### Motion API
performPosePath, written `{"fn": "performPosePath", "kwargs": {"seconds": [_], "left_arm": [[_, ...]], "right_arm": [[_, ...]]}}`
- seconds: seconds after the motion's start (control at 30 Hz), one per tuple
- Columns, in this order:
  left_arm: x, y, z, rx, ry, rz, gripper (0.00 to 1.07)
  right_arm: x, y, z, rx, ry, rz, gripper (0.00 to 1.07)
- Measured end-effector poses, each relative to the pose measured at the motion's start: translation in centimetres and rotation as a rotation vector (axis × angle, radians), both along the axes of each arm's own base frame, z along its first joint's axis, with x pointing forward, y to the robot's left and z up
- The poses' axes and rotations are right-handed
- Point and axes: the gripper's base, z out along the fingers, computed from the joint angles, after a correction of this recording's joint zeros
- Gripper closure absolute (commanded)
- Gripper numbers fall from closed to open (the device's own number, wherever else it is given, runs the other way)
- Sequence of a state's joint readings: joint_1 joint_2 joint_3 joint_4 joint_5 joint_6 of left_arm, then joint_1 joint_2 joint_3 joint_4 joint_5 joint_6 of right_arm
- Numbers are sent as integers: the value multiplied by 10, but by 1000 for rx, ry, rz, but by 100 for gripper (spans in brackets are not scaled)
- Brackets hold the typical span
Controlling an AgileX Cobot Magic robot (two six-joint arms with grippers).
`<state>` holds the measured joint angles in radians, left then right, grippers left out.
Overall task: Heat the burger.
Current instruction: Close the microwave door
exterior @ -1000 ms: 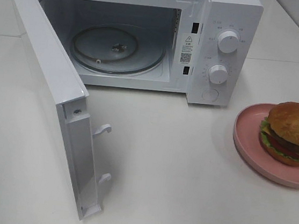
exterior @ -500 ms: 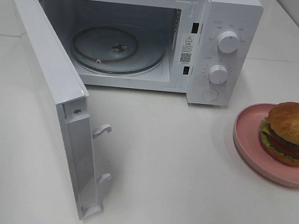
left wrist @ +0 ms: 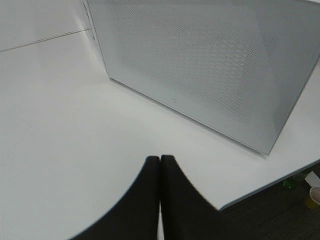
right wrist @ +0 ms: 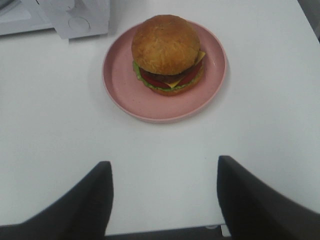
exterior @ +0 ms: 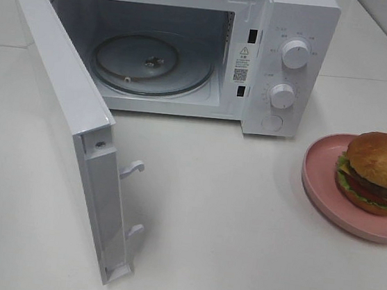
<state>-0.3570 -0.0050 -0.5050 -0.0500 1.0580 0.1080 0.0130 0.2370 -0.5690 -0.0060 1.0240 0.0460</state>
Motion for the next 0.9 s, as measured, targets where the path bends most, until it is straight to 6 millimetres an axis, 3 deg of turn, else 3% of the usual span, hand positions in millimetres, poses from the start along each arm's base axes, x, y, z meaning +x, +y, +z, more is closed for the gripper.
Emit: {"fn": "performPosePath", "kwargs": {"seconds": [0.23, 0.57, 0.73, 0.9], "left_arm": [[0, 0, 0, 0, 0, 0, 106], [4, -2, 3, 1, 17, -4, 106], [22, -9, 15, -17, -21, 2, 106], [61, -22, 25, -5, -37, 2, 106]], "right_arm": [[-32, 0, -14, 1, -186, 8, 49], [-32, 0, -16, -5, -187, 12, 49], [-32, 0, -16, -5, -187, 12, 49], [-32, 0, -16, 3, -187, 7, 49]]}}
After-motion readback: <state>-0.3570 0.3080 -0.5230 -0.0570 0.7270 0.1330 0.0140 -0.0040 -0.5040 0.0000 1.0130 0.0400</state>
